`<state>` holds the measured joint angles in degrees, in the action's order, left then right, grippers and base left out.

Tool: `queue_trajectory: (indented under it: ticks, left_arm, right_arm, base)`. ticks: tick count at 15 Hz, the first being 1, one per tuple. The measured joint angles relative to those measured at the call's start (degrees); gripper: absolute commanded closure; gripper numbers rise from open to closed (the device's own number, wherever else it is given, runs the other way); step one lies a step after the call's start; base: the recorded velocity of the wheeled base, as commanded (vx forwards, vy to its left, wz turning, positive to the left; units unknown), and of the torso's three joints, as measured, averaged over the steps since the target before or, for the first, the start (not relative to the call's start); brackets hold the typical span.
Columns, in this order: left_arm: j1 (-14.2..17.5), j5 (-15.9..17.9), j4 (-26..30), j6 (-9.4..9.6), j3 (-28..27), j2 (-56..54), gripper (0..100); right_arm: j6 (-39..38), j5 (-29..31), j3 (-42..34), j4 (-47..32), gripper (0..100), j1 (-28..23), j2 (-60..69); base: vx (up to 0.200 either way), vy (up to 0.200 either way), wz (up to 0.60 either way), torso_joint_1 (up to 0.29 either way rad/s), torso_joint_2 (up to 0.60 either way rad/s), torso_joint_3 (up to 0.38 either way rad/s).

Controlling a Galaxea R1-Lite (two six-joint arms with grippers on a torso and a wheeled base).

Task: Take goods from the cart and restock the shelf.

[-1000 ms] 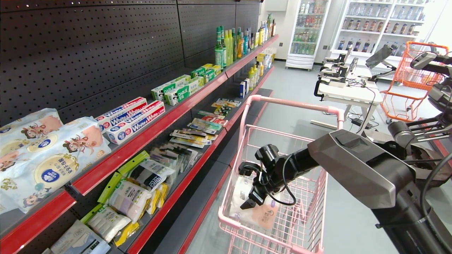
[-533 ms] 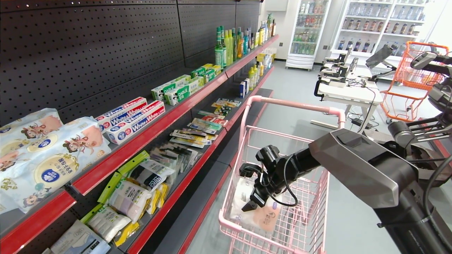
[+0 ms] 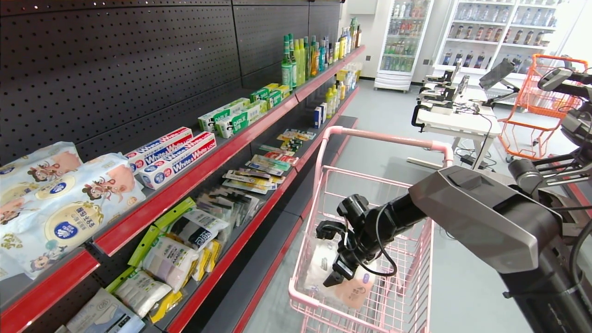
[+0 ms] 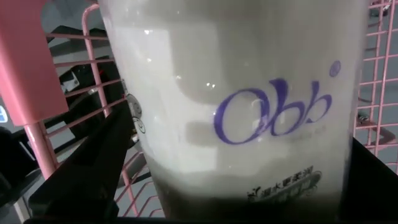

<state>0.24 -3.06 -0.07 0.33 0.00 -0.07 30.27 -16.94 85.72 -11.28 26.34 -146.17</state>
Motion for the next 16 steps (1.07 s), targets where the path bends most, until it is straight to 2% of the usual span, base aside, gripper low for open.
queue_trajectory:
  ticks: [2,11,16]
  left_arm:
    - [0.00,0.00,0.00,0.00,0.00,0.00,0]
    - [-0.04,0.00,0.00,0.02,0.00,0.00,0]
    - [0.00,0.02,0.00,0.02,0.00,0.00,0]
  right_arm:
    - [0.62,0.34,-0.09,-1.96,0,0.22,0.46]
    - [0.44,0.72,-0.23,-2.07,0,0.52,0.74]
    - [0.40,0.59,3.13,-1.85,0,0.63,0.72]
  base:
    - [0.000,0.000,0.00,0.000,0.00,0.000]
    - [0.000,0.000,0.00,0.000,0.00,0.000]
    - [0.000,0.000,0.00,0.000,0.00,0.000]
